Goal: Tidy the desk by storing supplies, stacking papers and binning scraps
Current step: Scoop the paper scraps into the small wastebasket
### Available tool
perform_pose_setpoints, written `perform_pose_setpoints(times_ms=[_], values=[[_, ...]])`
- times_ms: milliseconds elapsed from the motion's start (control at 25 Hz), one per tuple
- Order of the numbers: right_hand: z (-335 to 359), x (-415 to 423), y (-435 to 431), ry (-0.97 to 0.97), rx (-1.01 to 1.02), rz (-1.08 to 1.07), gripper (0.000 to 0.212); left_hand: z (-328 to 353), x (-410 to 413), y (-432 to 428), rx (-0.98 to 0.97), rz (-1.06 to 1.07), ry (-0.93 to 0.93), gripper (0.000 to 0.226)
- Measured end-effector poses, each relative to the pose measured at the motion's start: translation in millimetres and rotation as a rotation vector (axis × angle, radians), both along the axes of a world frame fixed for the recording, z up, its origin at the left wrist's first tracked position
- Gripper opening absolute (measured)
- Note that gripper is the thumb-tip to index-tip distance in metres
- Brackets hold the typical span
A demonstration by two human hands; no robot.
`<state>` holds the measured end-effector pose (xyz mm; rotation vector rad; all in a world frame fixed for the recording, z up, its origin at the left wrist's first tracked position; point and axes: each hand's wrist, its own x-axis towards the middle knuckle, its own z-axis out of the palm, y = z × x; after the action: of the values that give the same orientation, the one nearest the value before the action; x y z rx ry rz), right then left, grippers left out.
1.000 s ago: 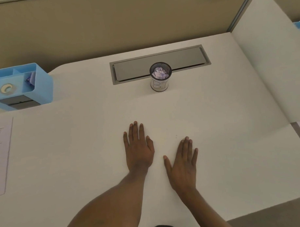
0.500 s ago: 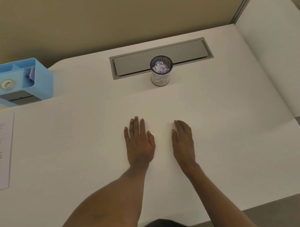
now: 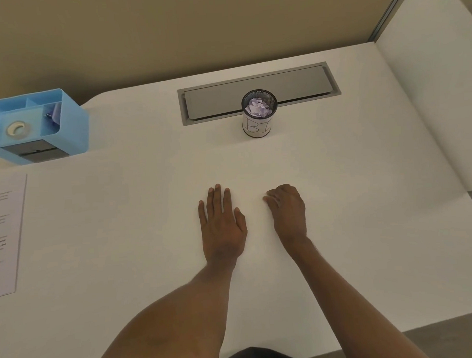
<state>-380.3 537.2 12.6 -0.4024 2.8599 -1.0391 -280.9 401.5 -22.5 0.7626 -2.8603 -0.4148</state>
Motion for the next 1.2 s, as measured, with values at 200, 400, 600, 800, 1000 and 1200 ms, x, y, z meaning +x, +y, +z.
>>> perform_pose_setpoints(times_ms=[200,400,600,800,1000,1200], values=[[1.7,4.8,-5.5,-0.039,-0.025,-0.042,0.016,0.2,0.4,-0.2,0.001,0.004,0.009,0.057],[-1.7,1.4,-8.8,0.094,0.116,0.021,0.017,1.9,0.3,-0.2,0.011,0.002,0.008,0.057],[-2.1,-23.3,-12.1,0.013,0.099,0.045,0.019,0.8,0.6,0.3,0.006,0.0,0.024,0.056],[50.2,-105.1,-13.9,-0.324,-0.469,-0.217,0.028,1.8,-0.9,-0.2,0.026,0.003,0.012,0.057],[118.7,-180.2,-64.0,-0.047,-0.376,-0.049,0.014,2.7,0.1,0.2,0.028,0.001,0.008,0.057],[120.2,-216.2,-92.3,0.105,-0.007,0.138,0.019,3.6,-0.6,0.3,0.03,0.003,0.027,0.056]])
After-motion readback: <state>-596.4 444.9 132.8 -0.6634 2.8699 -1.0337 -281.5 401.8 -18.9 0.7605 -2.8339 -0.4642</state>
